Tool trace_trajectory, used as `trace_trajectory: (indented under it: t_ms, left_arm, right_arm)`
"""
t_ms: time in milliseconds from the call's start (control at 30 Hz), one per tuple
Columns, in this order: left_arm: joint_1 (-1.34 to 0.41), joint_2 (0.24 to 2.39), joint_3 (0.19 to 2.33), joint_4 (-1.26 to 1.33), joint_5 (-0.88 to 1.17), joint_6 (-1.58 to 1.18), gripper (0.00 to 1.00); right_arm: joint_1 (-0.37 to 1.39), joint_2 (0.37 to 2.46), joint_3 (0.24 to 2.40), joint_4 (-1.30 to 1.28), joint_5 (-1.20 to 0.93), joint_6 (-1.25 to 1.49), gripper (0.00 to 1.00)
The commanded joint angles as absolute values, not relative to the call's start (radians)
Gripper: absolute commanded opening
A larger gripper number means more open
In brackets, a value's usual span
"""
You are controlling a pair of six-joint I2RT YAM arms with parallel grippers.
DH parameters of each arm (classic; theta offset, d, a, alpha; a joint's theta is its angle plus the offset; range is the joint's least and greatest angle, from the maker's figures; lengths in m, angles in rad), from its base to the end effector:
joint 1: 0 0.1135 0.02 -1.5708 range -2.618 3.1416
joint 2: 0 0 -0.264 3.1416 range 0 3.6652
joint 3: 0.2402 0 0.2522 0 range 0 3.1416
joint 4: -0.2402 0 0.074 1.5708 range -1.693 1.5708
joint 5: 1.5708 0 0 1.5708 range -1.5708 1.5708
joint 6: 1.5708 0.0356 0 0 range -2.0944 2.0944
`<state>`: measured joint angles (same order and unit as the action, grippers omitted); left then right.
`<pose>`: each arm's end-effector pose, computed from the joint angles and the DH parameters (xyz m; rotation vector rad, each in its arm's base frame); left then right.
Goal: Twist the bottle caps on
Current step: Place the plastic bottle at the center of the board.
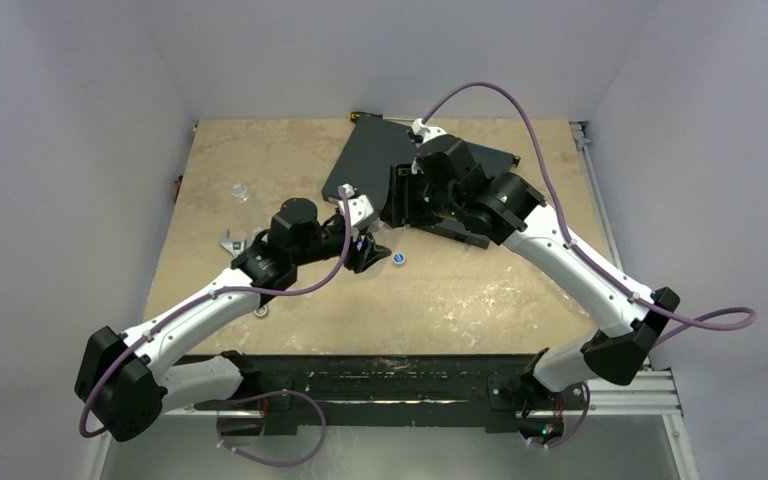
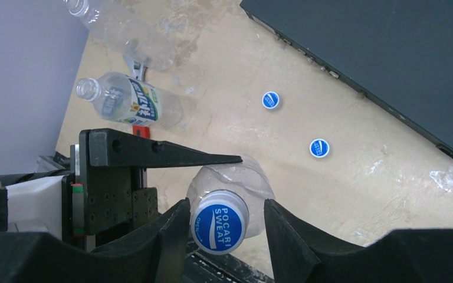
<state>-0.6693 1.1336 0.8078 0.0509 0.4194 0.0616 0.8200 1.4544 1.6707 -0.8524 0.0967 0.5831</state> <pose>0.1965 -0.1739 0.3022 0.9521 1.6431 -0.8054 0.2097 0.2197 0.4219 -0.2147 2.2767 0.6601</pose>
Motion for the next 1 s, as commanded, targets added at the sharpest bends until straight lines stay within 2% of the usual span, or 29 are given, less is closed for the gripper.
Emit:
trace_trajectory:
  t_ms: [0, 133, 233, 367, 400, 467, 533, 567, 600, 800, 967]
  left_arm:
    - [-0.674, 1.127, 0.809, 0.093, 0.421, 0.054, 0.0]
    - [-0.674, 1.137, 0.811, 0.09, 0.412, 0.052, 0.0]
    - [-0.673, 1.14, 0.813, 0.096, 0.416, 0.047, 0.0]
    - [-0.675, 1.137, 0.812, 0.089, 0.421, 0.047, 0.0]
    - [-0.674, 1.135, 0.812, 0.086, 0.419, 0.041, 0.03]
    - [-0.674, 1.127, 0.814, 0.086, 0.397, 0.014, 0.29]
    - [-0.674, 1.12, 0.818, 0.09, 0.367, -0.034, 0.48]
    - [-0.673, 1.114, 0.82, 0.087, 0.352, -0.047, 0.63]
    - [-0.674, 1.108, 0.826, 0.08, 0.333, -0.056, 0.69]
    - [-0.668, 1.048, 0.838, 0.054, 0.22, -0.101, 0.88]
    - [-0.661, 1.04, 0.836, 0.049, 0.209, -0.132, 0.9]
  right_arm:
    - [0.835, 1.468, 1.705, -0.833, 0.117, 0.577, 0.51]
    - [0.85, 1.473, 1.701, -0.845, 0.132, 0.573, 0.51]
    - [0.851, 1.47, 1.695, -0.848, 0.145, 0.574, 0.46]
    - [0.852, 1.466, 1.698, -0.861, 0.19, 0.578, 0.2]
    - [0.851, 1.463, 1.696, -0.863, 0.183, 0.582, 0.14]
    - [0.85, 1.453, 1.691, -0.871, 0.204, 0.588, 0.05]
    - [0.839, 1.445, 1.69, -0.889, 0.223, 0.584, 0.02]
    - [0.827, 1.44, 1.689, -0.899, 0.227, 0.582, 0.01]
    - [0.807, 1.433, 1.684, -0.909, 0.233, 0.579, 0.0]
    - [0.609, 1.323, 1.582, -0.952, 0.285, 0.516, 0.0]
    - [0.399, 1.29, 1.543, -0.981, 0.366, 0.449, 0.0]
